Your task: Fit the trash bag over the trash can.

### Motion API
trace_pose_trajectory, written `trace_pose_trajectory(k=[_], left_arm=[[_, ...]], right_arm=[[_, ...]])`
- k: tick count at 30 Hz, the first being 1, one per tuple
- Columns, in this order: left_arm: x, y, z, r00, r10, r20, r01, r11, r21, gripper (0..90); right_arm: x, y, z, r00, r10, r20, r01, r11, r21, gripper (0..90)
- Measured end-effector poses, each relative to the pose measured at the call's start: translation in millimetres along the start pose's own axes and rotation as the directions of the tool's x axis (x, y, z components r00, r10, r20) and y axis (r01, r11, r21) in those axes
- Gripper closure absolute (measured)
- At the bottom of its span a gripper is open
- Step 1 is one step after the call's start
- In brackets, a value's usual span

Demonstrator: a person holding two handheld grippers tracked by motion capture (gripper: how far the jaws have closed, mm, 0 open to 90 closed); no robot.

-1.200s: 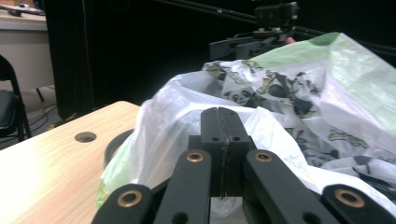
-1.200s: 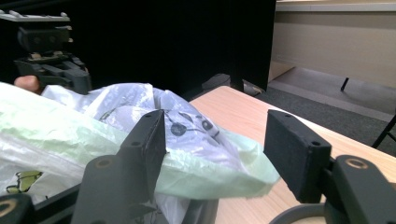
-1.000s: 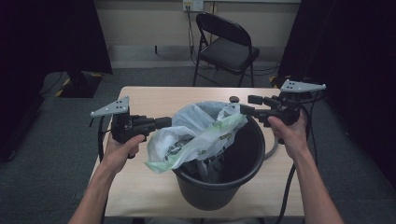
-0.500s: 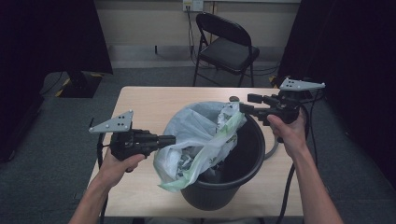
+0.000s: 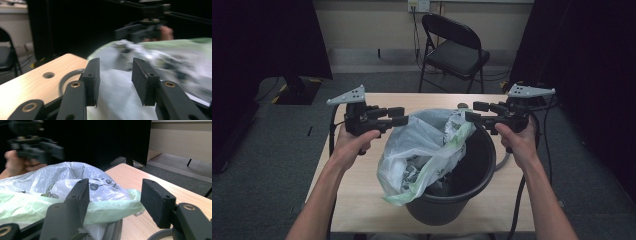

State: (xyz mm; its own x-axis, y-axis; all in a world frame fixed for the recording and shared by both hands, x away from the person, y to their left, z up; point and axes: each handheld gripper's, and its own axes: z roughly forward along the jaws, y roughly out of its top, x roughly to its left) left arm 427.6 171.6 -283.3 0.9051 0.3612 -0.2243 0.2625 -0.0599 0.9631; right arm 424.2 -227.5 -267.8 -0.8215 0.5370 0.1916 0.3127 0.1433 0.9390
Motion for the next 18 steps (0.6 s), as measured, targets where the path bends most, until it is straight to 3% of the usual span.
trace_pose_trajectory(k=[6,7,9,11,18], left_arm=[[18.8,-2.3,23.4,0.9984,-0.053,0.020,0.053,0.9984,0.017,57.6],[19.7,-3.5,27.3,0.9987,-0.051,0.007,0.051,0.9983,0.029,58.9],[21.5,-5.6,30.0,0.9979,-0.058,0.028,0.057,0.9978,0.035,69.1],[19.0,-5.7,28.0,0.9984,-0.045,0.035,0.044,0.9988,0.022,78.4],[16.7,-8.1,11.8,0.9989,-0.047,0.008,0.047,0.9989,-0.006,87.2]], right_arm=[[-0.8,0.7,-0.4,1.0000,-0.002,0.000,0.002,1.000,0.003,39.7],[-1.1,0.5,-0.5,1.0000,-0.002,-0.001,0.002,1.000,0.003,39.6],[-1.2,0.2,-1.2,1.0000,-0.003,-0.002,0.003,1.000,0.002,39.5],[-1.6,-0.2,-2.5,1.0000,-0.002,0.001,0.002,1.000,0.002,39.5],[0.0,0.4,-4.3,1.0000,-0.006,0.006,0.006,1.000,0.000,39.3]])
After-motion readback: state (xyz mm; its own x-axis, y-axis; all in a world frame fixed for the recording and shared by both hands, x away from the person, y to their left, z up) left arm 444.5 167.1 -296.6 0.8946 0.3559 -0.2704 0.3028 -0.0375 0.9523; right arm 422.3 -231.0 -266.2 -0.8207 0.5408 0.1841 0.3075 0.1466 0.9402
